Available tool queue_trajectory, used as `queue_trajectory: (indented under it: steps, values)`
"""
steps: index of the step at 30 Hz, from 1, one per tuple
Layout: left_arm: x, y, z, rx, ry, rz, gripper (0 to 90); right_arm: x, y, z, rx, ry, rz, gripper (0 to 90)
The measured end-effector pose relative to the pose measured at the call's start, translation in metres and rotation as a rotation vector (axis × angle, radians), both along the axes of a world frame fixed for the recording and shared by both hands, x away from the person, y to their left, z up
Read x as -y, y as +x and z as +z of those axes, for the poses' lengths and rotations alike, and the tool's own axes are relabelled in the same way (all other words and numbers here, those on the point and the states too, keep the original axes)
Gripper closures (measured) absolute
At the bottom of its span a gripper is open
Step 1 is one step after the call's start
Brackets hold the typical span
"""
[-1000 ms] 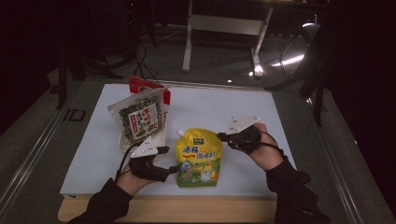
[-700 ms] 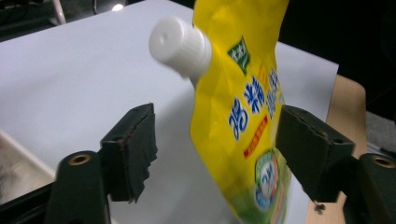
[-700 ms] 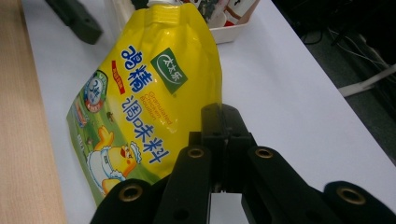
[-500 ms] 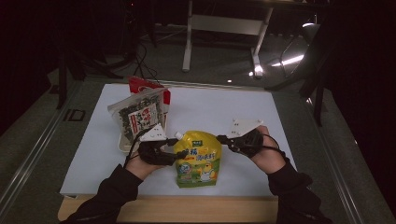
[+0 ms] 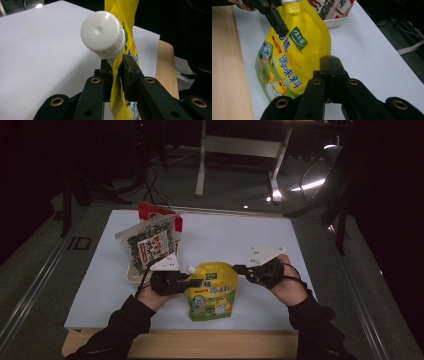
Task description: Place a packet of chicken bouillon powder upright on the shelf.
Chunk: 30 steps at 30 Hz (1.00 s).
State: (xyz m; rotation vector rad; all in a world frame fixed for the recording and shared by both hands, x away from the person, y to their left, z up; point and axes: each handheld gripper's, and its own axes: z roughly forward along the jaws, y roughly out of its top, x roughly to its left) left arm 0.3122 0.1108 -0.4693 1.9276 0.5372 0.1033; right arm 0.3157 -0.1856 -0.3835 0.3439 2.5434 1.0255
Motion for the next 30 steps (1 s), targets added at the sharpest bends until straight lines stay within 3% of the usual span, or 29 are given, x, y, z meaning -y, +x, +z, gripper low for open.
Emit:
queue_trajectory:
  steps: [3, 5, 8, 12, 16, 22, 26, 30]
  values:
    - [-0.001, 0.000, 0.000, -0.003, -0.009, -0.013, 82.8, 0.002, 0.001, -0.001, -0.007, 0.020, 0.002, 89.1]
    - [-0.001, -0.001, 0.000, 0.006, -0.011, -0.022, 83.6, 0.003, 0.003, -0.003, -0.034, 0.027, 0.008, 78.9]
    - [0.000, -0.003, 0.001, 0.012, -0.009, -0.030, 83.9, 0.002, 0.005, -0.009, -0.068, 0.024, 0.022, 71.6]
    - [-0.001, -0.003, 0.001, 0.018, -0.016, -0.046, 84.5, -0.001, 0.008, -0.019, -0.112, 0.021, 0.043, 69.8]
    - [-0.001, -0.006, 0.001, 0.029, -0.026, -0.061, 84.9, -0.004, 0.009, -0.023, -0.149, 0.006, 0.070, 71.7]
    - [0.000, -0.011, 0.006, 0.030, -0.032, -0.078, 85.7, -0.007, 0.006, -0.021, -0.169, -0.043, 0.118, 89.1]
    - [-0.001, -0.012, 0.011, 0.044, -0.030, -0.087, 86.9, -0.008, 0.004, -0.015, -0.161, -0.055, 0.128, 89.6]
    - [-0.003, -0.011, 0.016, 0.079, -0.017, -0.061, 86.7, -0.008, 0.004, -0.011, -0.138, -0.031, 0.118, 89.6]
